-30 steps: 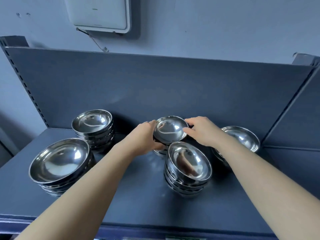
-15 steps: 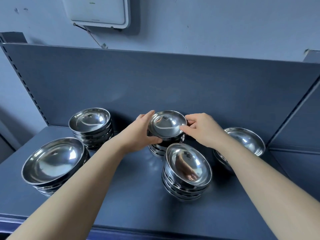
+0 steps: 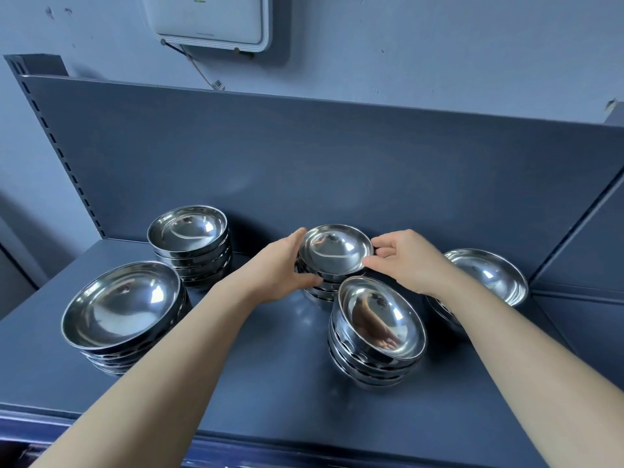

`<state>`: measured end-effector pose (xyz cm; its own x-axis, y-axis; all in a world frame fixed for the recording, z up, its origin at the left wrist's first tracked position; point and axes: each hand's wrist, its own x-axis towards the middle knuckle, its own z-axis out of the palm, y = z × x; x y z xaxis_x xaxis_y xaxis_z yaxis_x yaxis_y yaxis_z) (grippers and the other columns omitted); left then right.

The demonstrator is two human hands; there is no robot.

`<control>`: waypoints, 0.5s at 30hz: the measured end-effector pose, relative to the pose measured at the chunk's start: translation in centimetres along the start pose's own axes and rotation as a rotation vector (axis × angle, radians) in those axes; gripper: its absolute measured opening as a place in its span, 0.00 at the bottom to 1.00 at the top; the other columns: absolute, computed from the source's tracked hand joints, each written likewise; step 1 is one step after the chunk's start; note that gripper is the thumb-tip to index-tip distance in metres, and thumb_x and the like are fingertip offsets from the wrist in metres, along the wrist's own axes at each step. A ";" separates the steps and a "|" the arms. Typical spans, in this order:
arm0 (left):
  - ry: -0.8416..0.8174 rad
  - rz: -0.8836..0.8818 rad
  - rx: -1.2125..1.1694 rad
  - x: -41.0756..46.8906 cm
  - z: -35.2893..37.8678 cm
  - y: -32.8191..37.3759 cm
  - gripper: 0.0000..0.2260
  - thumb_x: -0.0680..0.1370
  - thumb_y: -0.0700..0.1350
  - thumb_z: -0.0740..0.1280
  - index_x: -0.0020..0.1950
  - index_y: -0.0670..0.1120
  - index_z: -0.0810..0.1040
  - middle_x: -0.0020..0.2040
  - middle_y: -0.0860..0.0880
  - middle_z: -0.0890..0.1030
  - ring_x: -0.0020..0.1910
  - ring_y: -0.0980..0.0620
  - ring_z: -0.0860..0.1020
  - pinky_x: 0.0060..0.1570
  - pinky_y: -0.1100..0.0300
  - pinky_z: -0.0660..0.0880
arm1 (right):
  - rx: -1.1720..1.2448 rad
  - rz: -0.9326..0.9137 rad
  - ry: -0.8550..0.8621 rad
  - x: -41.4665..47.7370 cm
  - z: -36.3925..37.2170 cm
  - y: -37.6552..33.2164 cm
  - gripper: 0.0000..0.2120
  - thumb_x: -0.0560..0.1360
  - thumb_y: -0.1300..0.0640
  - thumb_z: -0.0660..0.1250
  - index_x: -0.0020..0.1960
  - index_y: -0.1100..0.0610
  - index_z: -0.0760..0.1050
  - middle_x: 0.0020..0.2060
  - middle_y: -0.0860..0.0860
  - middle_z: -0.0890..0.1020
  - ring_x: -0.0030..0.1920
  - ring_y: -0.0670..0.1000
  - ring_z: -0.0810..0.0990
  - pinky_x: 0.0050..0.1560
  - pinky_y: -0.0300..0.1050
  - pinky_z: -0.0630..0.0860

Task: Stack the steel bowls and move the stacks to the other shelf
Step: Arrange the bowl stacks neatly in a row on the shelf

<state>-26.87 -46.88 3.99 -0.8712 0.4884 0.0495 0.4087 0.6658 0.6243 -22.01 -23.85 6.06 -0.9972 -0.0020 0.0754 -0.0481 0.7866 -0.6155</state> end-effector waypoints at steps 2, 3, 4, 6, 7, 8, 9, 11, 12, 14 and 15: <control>0.003 0.006 -0.004 0.0 0.1 0.0 0.41 0.72 0.49 0.74 0.77 0.45 0.54 0.67 0.48 0.74 0.61 0.50 0.76 0.63 0.52 0.72 | -0.002 -0.001 -0.015 -0.1 0.1 0.0 0.23 0.69 0.44 0.68 0.49 0.65 0.77 0.51 0.65 0.80 0.57 0.67 0.76 0.57 0.65 0.76; 0.007 0.010 -0.013 -0.1 0.0 0.1 0.42 0.72 0.49 0.74 0.78 0.45 0.52 0.69 0.48 0.72 0.63 0.50 0.75 0.64 0.53 0.71 | 0.008 0.002 -0.023 -0.2 0.0 0.0 0.22 0.69 0.44 0.69 0.49 0.63 0.78 0.50 0.65 0.81 0.56 0.66 0.77 0.57 0.64 0.76; 0.006 0.002 -0.027 -0.2 0.0 0.2 0.42 0.73 0.48 0.74 0.78 0.44 0.51 0.70 0.48 0.70 0.63 0.49 0.75 0.64 0.54 0.71 | 0.023 0.008 -0.032 -0.3 -0.1 0.0 0.19 0.70 0.45 0.70 0.49 0.61 0.79 0.49 0.64 0.81 0.55 0.65 0.78 0.57 0.63 0.77; 0.001 -0.015 -0.059 -0.4 0.0 0.2 0.41 0.72 0.49 0.74 0.77 0.43 0.53 0.68 0.49 0.72 0.62 0.48 0.75 0.63 0.52 0.72 | 0.044 0.027 -0.041 -0.5 -0.2 -0.1 0.16 0.73 0.45 0.70 0.51 0.56 0.80 0.49 0.63 0.82 0.52 0.65 0.81 0.56 0.63 0.77; -0.004 -0.027 -0.070 -0.5 0.1 0.2 0.39 0.71 0.50 0.75 0.74 0.43 0.56 0.65 0.48 0.75 0.60 0.47 0.76 0.62 0.50 0.73 | 0.050 0.044 -0.047 -0.6 -0.3 -0.1 0.18 0.73 0.43 0.68 0.54 0.57 0.79 0.50 0.64 0.82 0.51 0.65 0.81 0.56 0.63 0.77; -0.003 -0.044 -0.070 -0.6 0.2 0.2 0.37 0.69 0.53 0.75 0.70 0.44 0.59 0.62 0.46 0.77 0.58 0.46 0.77 0.60 0.47 0.74 | 0.057 0.051 -0.059 -0.7 -0.2 0.0 0.20 0.73 0.42 0.67 0.56 0.57 0.78 0.52 0.64 0.82 0.52 0.66 0.80 0.57 0.64 0.76; 0.003 -0.058 -0.065 -0.6 0.4 0.0 0.36 0.67 0.56 0.75 0.67 0.45 0.62 0.58 0.46 0.78 0.55 0.46 0.78 0.57 0.45 0.75 | 0.070 0.048 -0.081 -0.8 -0.1 -0.1 0.21 0.73 0.40 0.65 0.56 0.55 0.78 0.52 0.64 0.82 0.52 0.65 0.81 0.58 0.64 0.76; 0.004 -0.085 -0.067 -0.4 0.8 -0.6 0.33 0.62 0.61 0.72 0.60 0.48 0.65 0.54 0.47 0.80 0.50 0.47 0.79 0.53 0.45 0.77 | 0.093 0.037 -0.134 -0.9 0.1 -0.3 0.22 0.71 0.38 0.63 0.55 0.53 0.78 0.48 0.61 0.84 0.51 0.64 0.82 0.58 0.63 0.77; 0.001 -0.092 -0.070 -0.4 0.9 -0.8 0.32 0.62 0.61 0.72 0.58 0.48 0.66 0.53 0.48 0.80 0.49 0.47 0.79 0.52 0.46 0.77 | 0.093 0.039 -0.146 -0.8 0.1 -0.4 0.23 0.70 0.37 0.62 0.54 0.52 0.78 0.47 0.60 0.84 0.49 0.64 0.82 0.58 0.63 0.77; 0.016 -0.097 -0.084 -0.5 0.7 -0.9 0.28 0.65 0.57 0.74 0.58 0.48 0.67 0.53 0.49 0.80 0.49 0.48 0.80 0.53 0.46 0.77 | 0.078 0.041 -0.154 -0.4 0.2 -0.6 0.19 0.73 0.40 0.63 0.53 0.52 0.79 0.43 0.60 0.84 0.41 0.61 0.82 0.55 0.59 0.79; 0.028 -0.099 -0.094 -0.7 0.6 -0.9 0.27 0.67 0.54 0.75 0.58 0.47 0.67 0.53 0.49 0.80 0.49 0.49 0.80 0.53 0.47 0.76 | 0.066 0.039 -0.162 -0.3 0.3 -0.9 0.15 0.76 0.43 0.63 0.53 0.52 0.79 0.40 0.61 0.83 0.36 0.57 0.80 0.51 0.57 0.78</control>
<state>-26.48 -47.49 2.89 -0.9138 0.4062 0.0049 0.2942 0.6536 0.6973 -21.70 -24.71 6.34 -0.9944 -0.0759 -0.0735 -0.0077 0.7458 -0.6661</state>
